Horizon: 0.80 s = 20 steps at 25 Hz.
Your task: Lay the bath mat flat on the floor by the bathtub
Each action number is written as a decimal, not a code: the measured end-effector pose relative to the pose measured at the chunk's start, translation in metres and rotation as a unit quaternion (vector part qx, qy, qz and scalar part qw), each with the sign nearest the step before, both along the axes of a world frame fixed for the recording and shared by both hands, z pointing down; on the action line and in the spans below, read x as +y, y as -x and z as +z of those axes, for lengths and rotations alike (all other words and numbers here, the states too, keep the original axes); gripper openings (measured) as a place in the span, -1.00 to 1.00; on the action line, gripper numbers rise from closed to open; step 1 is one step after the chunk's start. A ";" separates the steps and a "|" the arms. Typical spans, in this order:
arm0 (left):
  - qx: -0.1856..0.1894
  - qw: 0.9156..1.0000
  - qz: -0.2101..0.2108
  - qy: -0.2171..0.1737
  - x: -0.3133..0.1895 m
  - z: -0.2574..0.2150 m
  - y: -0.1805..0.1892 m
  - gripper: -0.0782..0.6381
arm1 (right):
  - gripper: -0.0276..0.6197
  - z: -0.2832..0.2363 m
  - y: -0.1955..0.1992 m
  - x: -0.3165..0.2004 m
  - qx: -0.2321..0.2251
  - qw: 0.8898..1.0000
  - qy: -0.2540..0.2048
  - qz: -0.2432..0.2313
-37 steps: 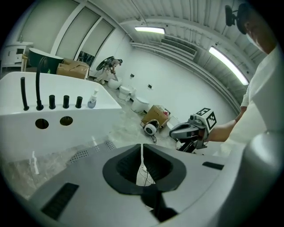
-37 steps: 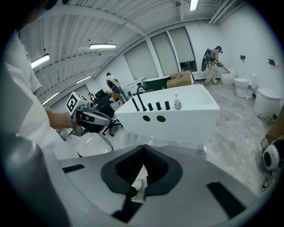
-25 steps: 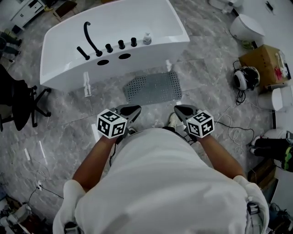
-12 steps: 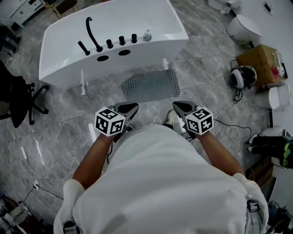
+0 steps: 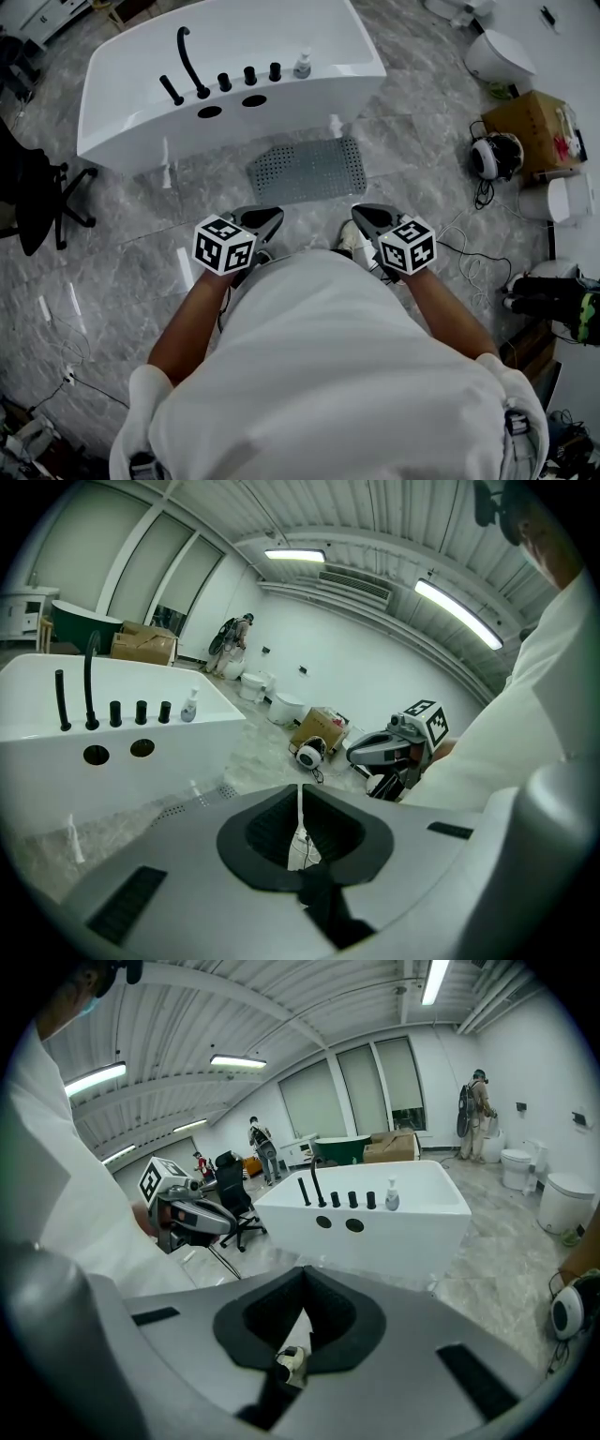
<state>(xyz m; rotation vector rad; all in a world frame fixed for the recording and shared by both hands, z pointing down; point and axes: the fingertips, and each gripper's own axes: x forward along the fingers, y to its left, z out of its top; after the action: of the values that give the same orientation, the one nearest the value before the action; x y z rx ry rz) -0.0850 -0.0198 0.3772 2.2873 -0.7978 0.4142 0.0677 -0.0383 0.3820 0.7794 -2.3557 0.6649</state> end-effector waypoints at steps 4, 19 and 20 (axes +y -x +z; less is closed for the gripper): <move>0.001 1.000 0.001 0.007 0.004 0.006 -0.002 -0.70 | -0.89 0.003 -0.001 0.003 0.000 1.000 0.003 0.001; -0.006 1.000 0.004 0.011 -0.003 0.014 0.004 -0.70 | -0.89 0.010 0.004 -0.001 0.009 1.000 0.008 0.001; -0.007 1.000 0.004 0.011 -0.003 0.015 0.006 -0.70 | -0.89 0.011 0.005 -0.001 0.010 1.000 0.009 0.000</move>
<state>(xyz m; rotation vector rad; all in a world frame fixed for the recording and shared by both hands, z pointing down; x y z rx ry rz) -0.0906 -0.0226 0.3918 2.2699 -0.7875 0.4415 0.0628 -0.0393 0.3926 0.7761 -2.3292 0.6743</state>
